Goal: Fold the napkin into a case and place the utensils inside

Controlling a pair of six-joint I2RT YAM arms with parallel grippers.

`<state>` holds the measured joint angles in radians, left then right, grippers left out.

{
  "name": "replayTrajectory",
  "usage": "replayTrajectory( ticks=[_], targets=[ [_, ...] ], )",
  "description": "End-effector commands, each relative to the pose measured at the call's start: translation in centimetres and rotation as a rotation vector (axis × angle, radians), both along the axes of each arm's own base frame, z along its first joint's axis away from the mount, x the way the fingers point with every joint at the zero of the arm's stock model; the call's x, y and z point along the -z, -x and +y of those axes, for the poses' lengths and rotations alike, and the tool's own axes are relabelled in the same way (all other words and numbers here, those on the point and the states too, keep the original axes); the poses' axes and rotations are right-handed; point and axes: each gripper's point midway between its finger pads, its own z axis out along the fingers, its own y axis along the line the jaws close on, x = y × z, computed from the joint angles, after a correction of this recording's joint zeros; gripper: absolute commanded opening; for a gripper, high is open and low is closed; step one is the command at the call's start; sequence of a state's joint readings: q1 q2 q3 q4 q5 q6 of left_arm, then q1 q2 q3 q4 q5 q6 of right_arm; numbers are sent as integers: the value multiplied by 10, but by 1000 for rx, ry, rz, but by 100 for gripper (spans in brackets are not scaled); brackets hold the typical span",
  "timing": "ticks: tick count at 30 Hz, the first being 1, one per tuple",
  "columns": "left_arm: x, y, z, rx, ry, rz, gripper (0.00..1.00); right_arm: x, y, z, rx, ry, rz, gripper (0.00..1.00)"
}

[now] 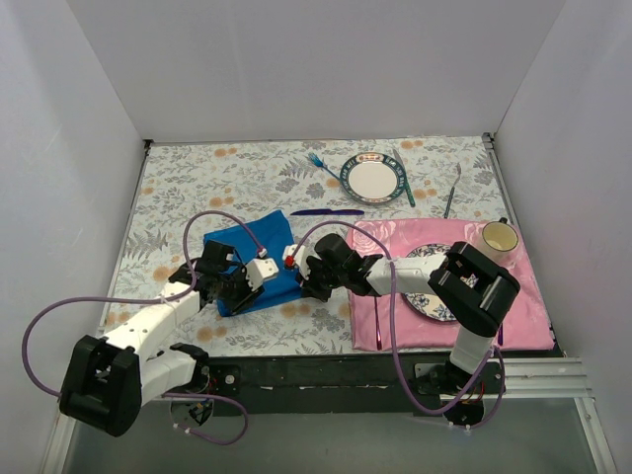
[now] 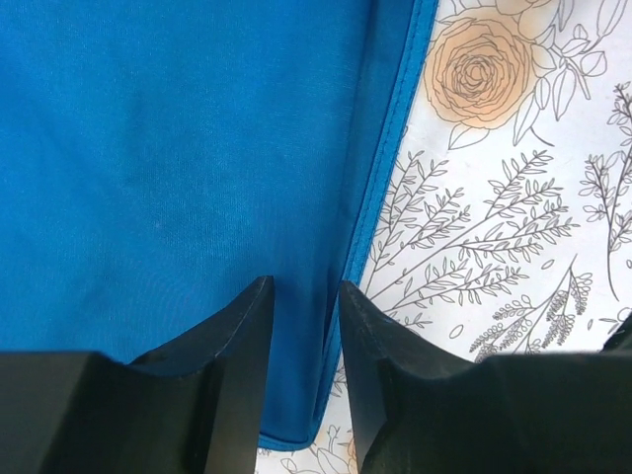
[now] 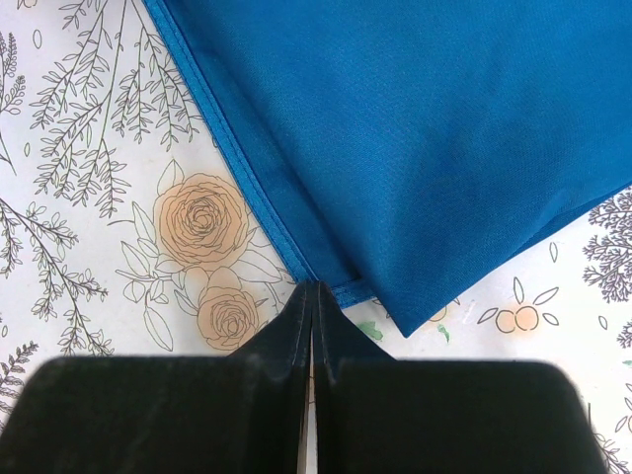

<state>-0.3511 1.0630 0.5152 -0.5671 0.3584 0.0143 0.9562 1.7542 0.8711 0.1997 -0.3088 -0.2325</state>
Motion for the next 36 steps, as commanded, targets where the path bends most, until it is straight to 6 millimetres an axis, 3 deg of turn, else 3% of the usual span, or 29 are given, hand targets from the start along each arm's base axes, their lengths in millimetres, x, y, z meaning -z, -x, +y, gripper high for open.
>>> replayTrajectory(
  ticks=[1,3,7,15,21,22,25,26,30,32,36],
  targets=[
    [4,-4,-5,26,10,-17,28,6,-1,-8,25,33,-4,1],
    [5,-3,-4,43,4,-21,15,7,-1,-8,25,34,-7,1],
    [5,4,-1,95,-13,-38,0,8,-1,-9,23,36,-10,1],
    [5,19,0,174,-2,-50,0,-5,4,-5,-5,2,-11,1],
    [5,15,-5,184,14,-58,0,-50,18,-4,-50,-81,67,13],
    [4,14,-5,186,14,-64,5,-66,20,-3,-41,-117,90,18],
    [1,12,-6,186,19,-80,13,-87,16,-9,19,-162,177,28],
    [-1,12,-7,180,23,-75,22,-88,7,-14,55,-166,203,29],
    [-19,2,-10,120,55,-103,41,-76,-10,-24,174,-155,366,35],
    [-35,-3,-16,103,90,-119,47,-77,-22,-23,213,-178,399,41],
    [-58,-5,-29,96,175,-138,51,-60,-29,-15,229,-150,512,45]
  ],
)
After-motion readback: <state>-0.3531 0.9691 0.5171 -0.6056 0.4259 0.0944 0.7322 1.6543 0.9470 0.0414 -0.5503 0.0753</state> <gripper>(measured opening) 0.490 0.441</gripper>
